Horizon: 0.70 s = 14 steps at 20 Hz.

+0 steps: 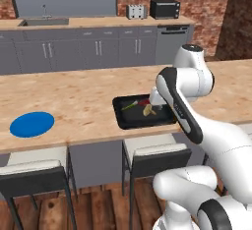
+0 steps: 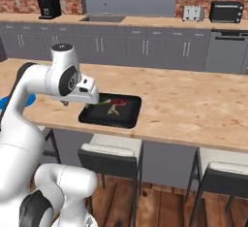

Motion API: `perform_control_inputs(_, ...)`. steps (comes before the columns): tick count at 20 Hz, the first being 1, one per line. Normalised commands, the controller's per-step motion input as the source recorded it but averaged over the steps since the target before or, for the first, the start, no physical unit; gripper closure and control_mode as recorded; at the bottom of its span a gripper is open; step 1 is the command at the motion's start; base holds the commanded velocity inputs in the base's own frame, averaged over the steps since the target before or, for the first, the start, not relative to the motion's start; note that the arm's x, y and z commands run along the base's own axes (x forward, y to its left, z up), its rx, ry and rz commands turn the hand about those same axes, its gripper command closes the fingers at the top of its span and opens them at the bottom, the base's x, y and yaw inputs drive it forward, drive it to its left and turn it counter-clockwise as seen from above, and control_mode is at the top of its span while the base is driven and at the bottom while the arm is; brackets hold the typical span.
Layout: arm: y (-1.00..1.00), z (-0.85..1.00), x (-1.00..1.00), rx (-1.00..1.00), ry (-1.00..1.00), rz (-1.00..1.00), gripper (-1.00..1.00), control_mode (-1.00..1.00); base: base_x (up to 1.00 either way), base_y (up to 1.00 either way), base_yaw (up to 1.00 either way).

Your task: Create a steak meal by picking up the steak and asparagus from the tray and placing them on the plate. Leave the mushroom on the tray.

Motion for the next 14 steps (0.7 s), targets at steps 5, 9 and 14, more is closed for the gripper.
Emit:
perform_control_inputs(5,0.00,0.00,0.00,0.00,0.00,0.00,-1.00,1.00,-0.01,1.00,0.00)
perform_control_inputs(9,0.00,0.00,0.00,0.00,0.00,0.00,-1.00,1.00,0.11,0.73,-0.01)
perform_control_inputs(14,0.00,0.00,0.00,0.00,0.00,0.00,-1.00,1.00,0.41,0.17,-0.05)
